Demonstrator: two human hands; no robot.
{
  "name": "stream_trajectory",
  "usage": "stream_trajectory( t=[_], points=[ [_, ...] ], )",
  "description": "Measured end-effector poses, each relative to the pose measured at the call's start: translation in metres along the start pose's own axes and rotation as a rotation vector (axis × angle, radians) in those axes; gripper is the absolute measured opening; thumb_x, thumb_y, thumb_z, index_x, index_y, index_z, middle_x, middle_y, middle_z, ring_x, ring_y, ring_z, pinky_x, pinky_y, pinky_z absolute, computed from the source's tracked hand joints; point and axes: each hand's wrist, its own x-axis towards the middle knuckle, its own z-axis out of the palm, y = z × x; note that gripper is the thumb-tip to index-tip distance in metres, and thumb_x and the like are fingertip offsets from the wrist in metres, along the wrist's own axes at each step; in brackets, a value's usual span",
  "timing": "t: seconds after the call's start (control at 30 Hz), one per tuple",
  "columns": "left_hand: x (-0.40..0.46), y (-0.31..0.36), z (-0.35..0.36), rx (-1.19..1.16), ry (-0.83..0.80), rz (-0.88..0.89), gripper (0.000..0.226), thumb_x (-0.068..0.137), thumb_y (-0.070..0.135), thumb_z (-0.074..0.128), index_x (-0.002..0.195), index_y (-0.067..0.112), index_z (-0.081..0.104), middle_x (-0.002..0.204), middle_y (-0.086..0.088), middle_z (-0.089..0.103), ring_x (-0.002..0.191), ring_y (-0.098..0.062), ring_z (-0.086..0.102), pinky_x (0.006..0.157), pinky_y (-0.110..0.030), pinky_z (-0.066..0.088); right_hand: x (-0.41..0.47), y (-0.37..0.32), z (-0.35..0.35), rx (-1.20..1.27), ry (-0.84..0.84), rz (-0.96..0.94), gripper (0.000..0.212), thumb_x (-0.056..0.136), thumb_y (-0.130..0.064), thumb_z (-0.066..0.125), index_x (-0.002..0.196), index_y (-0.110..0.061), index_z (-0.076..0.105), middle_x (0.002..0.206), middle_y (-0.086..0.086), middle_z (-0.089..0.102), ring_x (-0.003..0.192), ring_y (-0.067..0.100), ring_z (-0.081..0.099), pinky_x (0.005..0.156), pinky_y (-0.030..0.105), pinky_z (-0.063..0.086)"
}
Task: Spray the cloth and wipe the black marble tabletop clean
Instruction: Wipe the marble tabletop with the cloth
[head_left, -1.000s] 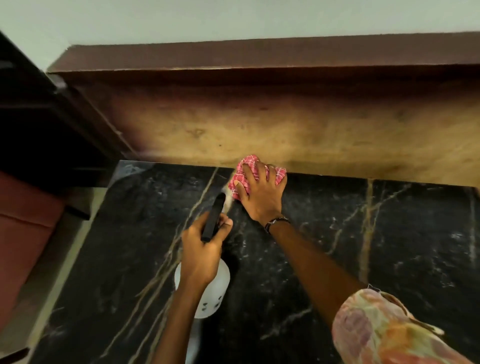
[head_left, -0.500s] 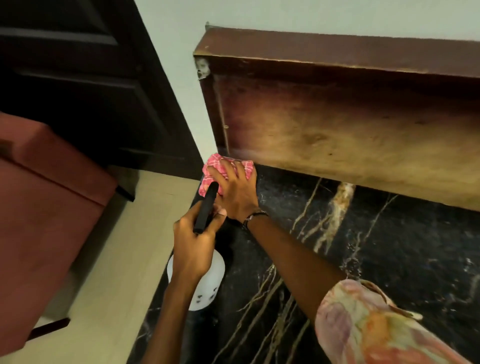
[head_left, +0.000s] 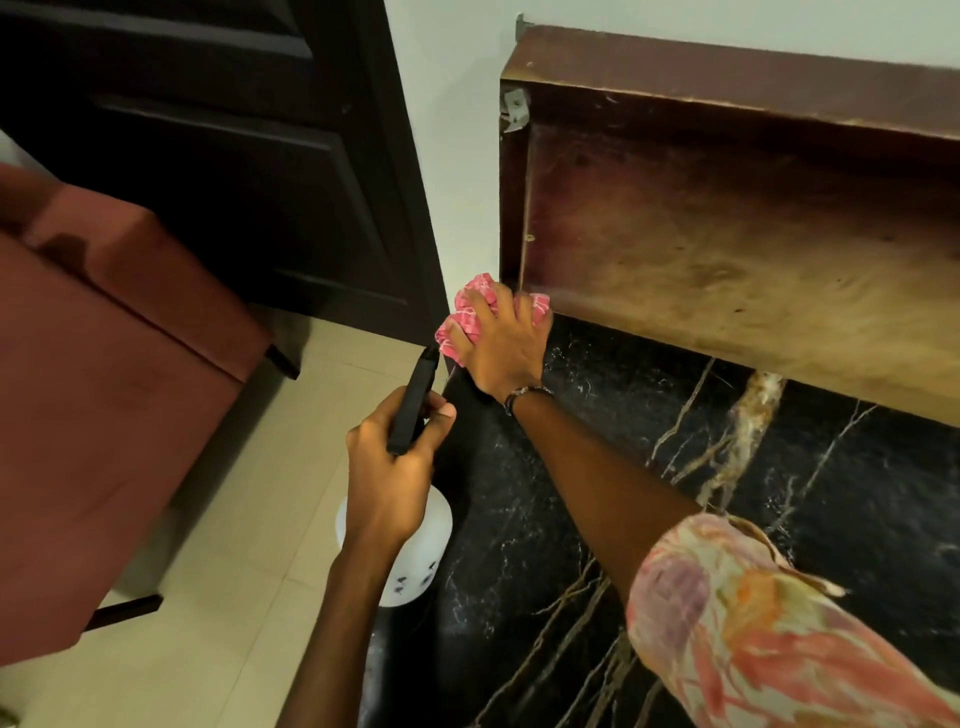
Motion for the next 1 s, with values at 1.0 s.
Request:
stream_trajectory(
  t=[1.0],
  points=[
    [-0.306, -0.045, -0.147, -0.089, 0.484, -0.315, 0.007, 0.084, 0.005, 0.063, 0.082, 0.011, 0.064, 0.069, -0.011, 0.053, 0.040, -0.016, 0.035, 0.038, -0.024, 0.030, -0.336, -0.105, -0.070, 0.104, -0.447, -0.606, 0.053, 0.091, -0.061, 0.034, 0.137, -0.036, 0.046, 0.146, 0.002, 0.044, 0.133, 0.028, 0.038, 0.107, 0.063, 0.027]
  ],
)
